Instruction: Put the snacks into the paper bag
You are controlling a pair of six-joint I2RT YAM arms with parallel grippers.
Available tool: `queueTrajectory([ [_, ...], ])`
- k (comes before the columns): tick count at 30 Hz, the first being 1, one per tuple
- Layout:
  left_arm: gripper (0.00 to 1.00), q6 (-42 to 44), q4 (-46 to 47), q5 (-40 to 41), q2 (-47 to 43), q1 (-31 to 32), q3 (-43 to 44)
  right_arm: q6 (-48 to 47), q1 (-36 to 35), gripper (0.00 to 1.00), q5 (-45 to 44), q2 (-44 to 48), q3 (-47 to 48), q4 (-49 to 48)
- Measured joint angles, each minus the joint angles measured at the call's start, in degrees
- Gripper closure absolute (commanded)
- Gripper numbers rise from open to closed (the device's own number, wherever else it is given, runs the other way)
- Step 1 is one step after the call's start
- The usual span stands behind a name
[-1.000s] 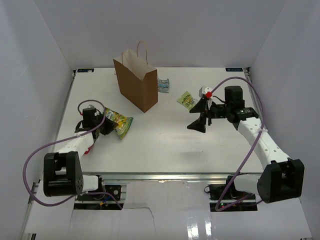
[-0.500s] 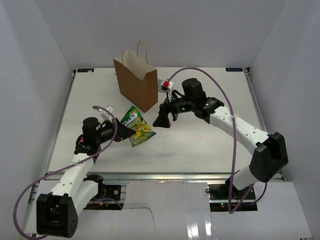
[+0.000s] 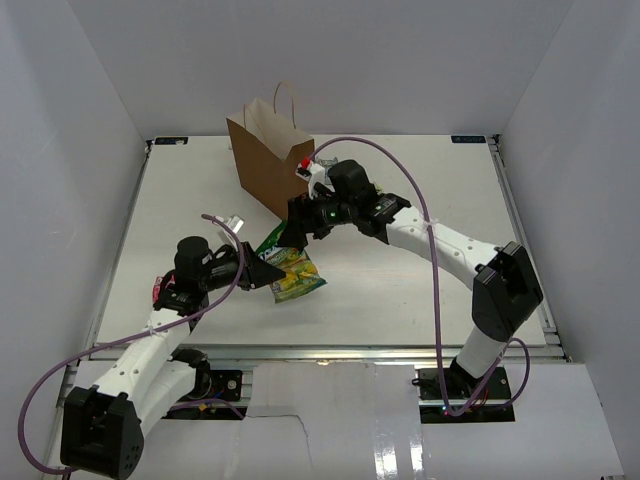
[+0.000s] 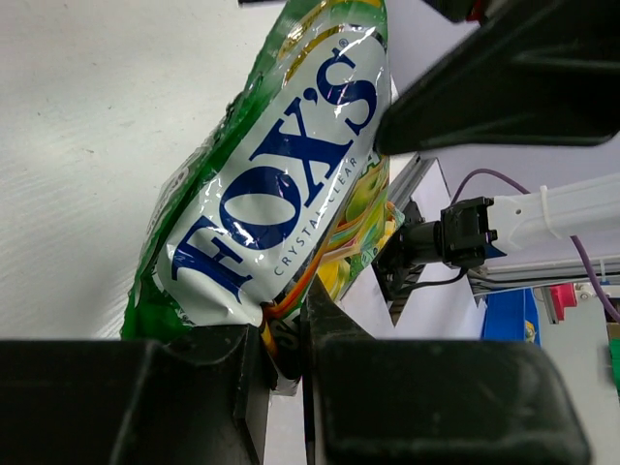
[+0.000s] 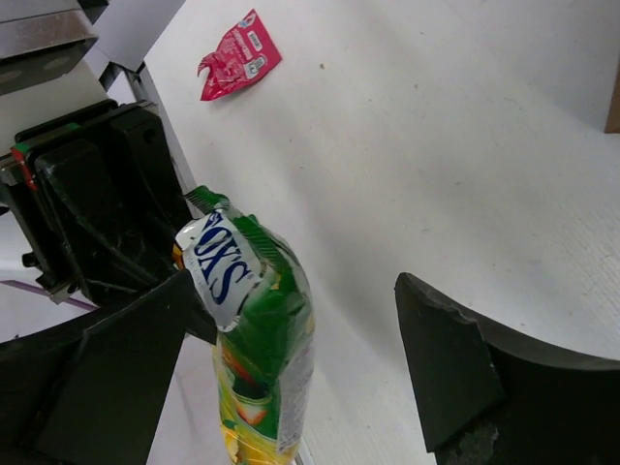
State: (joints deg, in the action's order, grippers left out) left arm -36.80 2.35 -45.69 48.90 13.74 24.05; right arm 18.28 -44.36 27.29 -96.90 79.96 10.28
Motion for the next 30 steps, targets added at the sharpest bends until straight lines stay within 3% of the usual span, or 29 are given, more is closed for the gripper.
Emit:
queueTrajectory([
  [9,0.89,-0.87,1.57,-0.15,0.07,0.15,0.00,2.49,-2.62,0.42,3.21,0.04,-1.60,-3.13],
  [14,0.86,-1.18,2.08,-0.20,0.52,0.28,0.04,3.28,-1.79,0.66,4.17,0.04,-2.60,-4.22],
  [17,0.70,-1.22,2.49,-0.17,0.85,0.28,0.11,3.54,-1.75,0.80,4.57,0.04,-2.62,-4.52],
  [18,0.59,-1.22,2.58,-0.17,0.94,0.28,0.22,3.45,-1.75,0.82,4.74,0.04,-2.62,-4.59],
  [22,0.36,-2.12,2.86,0.42,1.07,0.28,0.33,2.51,-1.38,0.86,7.91,0.04,-2.62,-5.79],
  [26,0.26,-2.71,3.34,1.55,-0.11,0.28,0.46,0.33,-0.70,0.92,14.12,0.04,-2.60,-8.37],
  [30,0.18,-2.54,3.32,2.21,-3.41,0.33,0.90,-2.93,1.14,0.92,20.59,0.04,-1.07,-8.87],
])
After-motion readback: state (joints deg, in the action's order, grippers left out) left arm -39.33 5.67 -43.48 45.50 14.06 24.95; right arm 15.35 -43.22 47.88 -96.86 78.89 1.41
